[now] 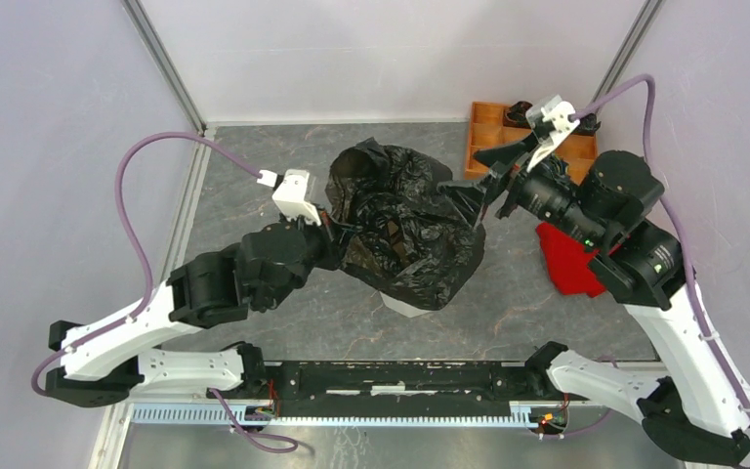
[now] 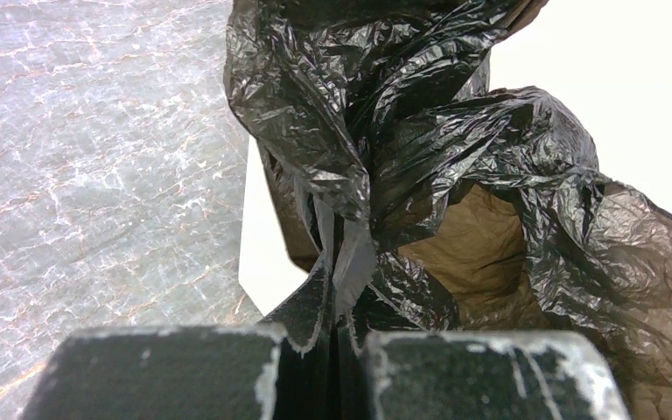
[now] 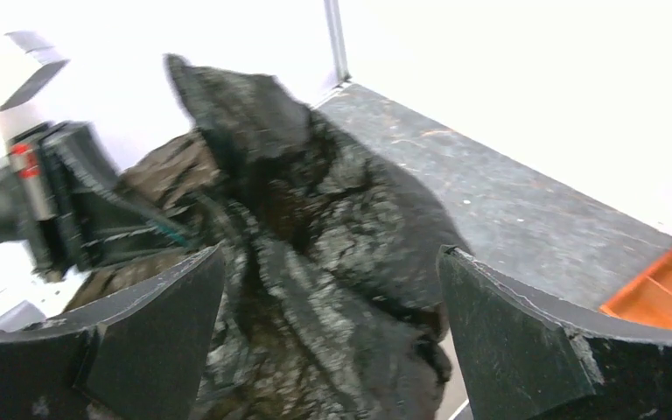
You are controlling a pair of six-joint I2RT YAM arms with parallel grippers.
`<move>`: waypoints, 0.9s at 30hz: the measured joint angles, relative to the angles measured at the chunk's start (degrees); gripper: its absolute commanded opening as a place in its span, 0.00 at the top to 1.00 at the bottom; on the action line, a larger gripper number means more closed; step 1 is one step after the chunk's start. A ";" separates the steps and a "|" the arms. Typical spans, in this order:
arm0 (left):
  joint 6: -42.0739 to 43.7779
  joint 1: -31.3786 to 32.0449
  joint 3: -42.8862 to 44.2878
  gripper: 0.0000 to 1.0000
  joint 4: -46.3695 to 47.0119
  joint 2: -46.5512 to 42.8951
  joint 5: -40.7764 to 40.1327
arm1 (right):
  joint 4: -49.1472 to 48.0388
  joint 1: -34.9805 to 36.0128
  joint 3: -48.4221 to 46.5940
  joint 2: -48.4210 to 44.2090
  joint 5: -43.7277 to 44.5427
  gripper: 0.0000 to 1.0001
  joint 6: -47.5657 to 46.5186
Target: Put the trash bags into the trash bin
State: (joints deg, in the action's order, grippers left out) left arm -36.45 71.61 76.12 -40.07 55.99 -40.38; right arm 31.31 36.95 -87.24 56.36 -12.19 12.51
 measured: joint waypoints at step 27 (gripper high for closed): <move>6.99 -0.24 -3.39 0.98 10.69 -4.92 11.74 | -5.79 0.00 11.13 13.51 -8.70 0.55 1.16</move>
State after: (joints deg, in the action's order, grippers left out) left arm -29.45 71.37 72.73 -29.39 51.07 -28.64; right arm 25.52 36.95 -76.12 69.87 -20.88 13.67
